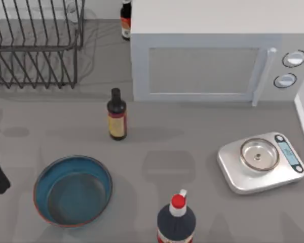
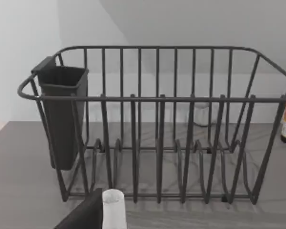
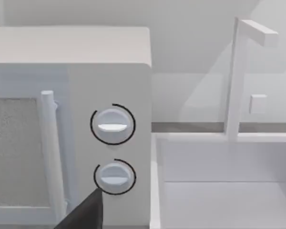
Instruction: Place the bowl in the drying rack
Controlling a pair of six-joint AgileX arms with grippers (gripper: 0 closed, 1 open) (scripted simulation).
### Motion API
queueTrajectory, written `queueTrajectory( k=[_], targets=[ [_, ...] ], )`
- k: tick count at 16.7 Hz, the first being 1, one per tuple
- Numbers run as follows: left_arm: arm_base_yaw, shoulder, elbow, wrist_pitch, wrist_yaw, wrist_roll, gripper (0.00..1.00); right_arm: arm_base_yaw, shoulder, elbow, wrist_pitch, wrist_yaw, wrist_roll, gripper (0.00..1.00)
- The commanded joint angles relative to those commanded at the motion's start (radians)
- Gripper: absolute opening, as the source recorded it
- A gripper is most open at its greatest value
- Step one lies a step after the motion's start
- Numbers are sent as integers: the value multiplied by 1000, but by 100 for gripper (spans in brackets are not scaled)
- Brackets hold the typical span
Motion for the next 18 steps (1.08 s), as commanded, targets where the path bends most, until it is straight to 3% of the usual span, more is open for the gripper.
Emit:
queueTrajectory(
  k=[4, 8, 18],
  targets=[
    [-19, 32, 32, -30, 1, -18, 100, 0, 0, 0, 0, 0, 0, 100],
    [-111, 224, 214, -184, 1, -111, 100, 0, 0, 0, 0, 0, 0, 100],
    [-477, 1200, 909, -831, -3, -463, 100, 0, 0, 0, 0, 0, 0, 100]
  ],
)
